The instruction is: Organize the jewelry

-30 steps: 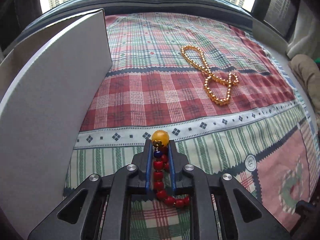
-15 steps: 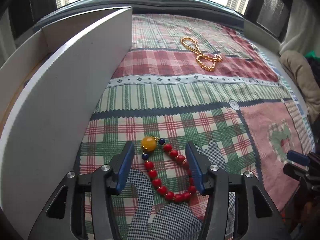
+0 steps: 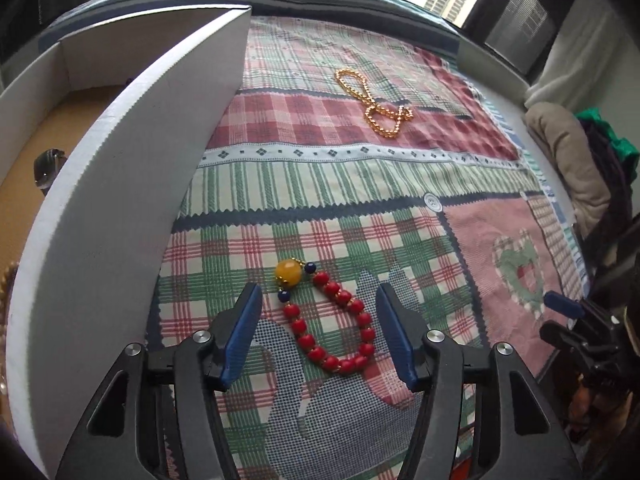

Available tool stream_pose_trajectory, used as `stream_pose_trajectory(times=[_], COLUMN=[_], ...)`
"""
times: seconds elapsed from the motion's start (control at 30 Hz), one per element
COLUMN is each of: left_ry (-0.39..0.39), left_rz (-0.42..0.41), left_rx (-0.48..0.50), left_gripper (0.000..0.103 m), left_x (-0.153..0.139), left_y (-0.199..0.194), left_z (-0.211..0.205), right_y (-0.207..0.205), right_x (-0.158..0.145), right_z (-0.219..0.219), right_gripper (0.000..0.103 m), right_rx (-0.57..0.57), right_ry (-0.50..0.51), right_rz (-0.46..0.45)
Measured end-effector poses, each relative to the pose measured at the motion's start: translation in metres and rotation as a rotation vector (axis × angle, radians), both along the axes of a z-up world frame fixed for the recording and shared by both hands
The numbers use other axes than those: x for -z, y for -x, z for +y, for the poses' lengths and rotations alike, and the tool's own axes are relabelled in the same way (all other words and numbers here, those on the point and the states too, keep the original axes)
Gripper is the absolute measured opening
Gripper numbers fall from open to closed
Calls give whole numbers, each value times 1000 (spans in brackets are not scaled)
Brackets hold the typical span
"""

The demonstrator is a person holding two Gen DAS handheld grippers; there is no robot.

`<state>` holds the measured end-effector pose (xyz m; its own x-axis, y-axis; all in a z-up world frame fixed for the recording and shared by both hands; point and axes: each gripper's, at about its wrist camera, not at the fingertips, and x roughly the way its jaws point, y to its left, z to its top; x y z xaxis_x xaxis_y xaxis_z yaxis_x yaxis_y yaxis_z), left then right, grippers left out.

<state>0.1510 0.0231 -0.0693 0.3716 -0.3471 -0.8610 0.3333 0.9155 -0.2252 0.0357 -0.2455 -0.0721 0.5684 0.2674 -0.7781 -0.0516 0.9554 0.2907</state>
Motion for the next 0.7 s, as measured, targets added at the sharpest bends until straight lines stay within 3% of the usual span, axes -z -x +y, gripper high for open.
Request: stream_pose_trajectory(times=[0.07,0.37,0.47,0.53,0.7], left_ry=[-31,-54,-84,-101,-17], left_rz=[4,-24,-52,-57,-24], left_rx=[17,12,30,49,0], left_gripper=[46,39,27,16,15], left_x=[7,24,25,25,22], left_y=[-3,-19,-22,-20,-12], left_z=[-4,0,-5,-11,-8], right_y=[3,5,-8,-28,-132], right_x=[0,-14,-20,-27,-37], right_z=[4,17,17,10,-8], right_gripper=[72,72,72,72,72], right_rx=[-18,-67,-97,-112,-57], right_ry=[-3,-1,-15,-40,20], right_rz=[0,-31,-37,-45,-62])
